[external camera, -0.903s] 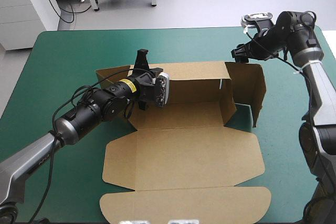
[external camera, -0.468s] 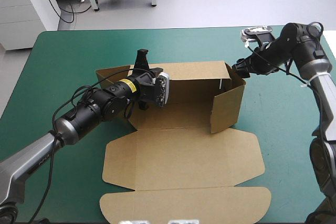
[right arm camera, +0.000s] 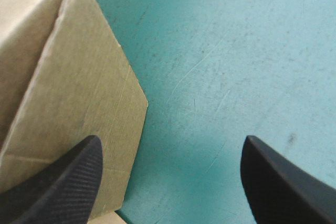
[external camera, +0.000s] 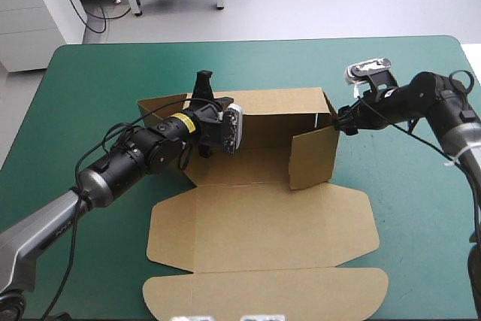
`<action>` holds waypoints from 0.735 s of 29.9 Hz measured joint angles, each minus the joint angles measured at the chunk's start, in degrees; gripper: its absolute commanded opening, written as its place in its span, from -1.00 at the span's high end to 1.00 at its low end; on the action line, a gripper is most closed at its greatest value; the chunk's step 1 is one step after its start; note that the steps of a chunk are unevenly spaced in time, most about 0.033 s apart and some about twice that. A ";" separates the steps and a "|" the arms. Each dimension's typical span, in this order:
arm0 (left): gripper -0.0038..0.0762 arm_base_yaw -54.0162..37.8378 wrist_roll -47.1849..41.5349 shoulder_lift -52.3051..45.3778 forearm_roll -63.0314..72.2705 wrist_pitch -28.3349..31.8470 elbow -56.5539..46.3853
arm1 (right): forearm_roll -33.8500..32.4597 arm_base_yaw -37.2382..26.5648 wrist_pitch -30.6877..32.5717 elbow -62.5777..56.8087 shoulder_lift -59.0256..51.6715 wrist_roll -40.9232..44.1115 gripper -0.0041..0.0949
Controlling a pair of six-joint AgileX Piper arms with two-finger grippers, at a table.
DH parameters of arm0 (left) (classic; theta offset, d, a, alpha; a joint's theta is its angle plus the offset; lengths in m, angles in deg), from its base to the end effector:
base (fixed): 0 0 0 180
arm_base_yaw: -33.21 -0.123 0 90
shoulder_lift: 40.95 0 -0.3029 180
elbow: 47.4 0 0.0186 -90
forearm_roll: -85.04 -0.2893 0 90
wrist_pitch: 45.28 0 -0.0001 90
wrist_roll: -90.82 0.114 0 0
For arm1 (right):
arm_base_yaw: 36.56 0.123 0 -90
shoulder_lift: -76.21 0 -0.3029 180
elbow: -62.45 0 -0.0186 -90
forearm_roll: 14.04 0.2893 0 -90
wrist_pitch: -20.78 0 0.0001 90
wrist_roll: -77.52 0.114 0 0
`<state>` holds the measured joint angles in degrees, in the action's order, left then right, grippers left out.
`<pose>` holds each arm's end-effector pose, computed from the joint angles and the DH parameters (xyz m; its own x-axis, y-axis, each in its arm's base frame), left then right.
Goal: Fold the box
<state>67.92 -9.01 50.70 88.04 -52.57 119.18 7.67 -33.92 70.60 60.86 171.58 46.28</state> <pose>0.3270 -0.2274 0.3251 0.4909 0.8462 -0.2075 0.4321 -0.0297 0.9013 0.3790 0.0498 0.3187 -0.7202 -0.3113 -0.6200 -0.4345 0.8991 0.0534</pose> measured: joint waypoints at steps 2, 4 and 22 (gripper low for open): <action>0.92 0.00 0.00 0.00 0.00 0.07 -0.12 | 1.77 0.00 -2.97 -3.35 -2.66 -2.63 -0.45; 0.92 0.00 0.00 0.00 0.00 0.14 -0.11 | 4.38 0.00 -5.71 -6.91 -4.76 -5.81 -0.45; 0.92 0.00 0.00 0.04 0.00 0.63 -0.18 | 8.59 0.00 -5.86 -14.58 -7.19 -12.48 -0.45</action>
<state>67.92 -9.01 50.74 88.04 -51.94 119.00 16.26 -33.92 64.74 46.28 164.39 33.80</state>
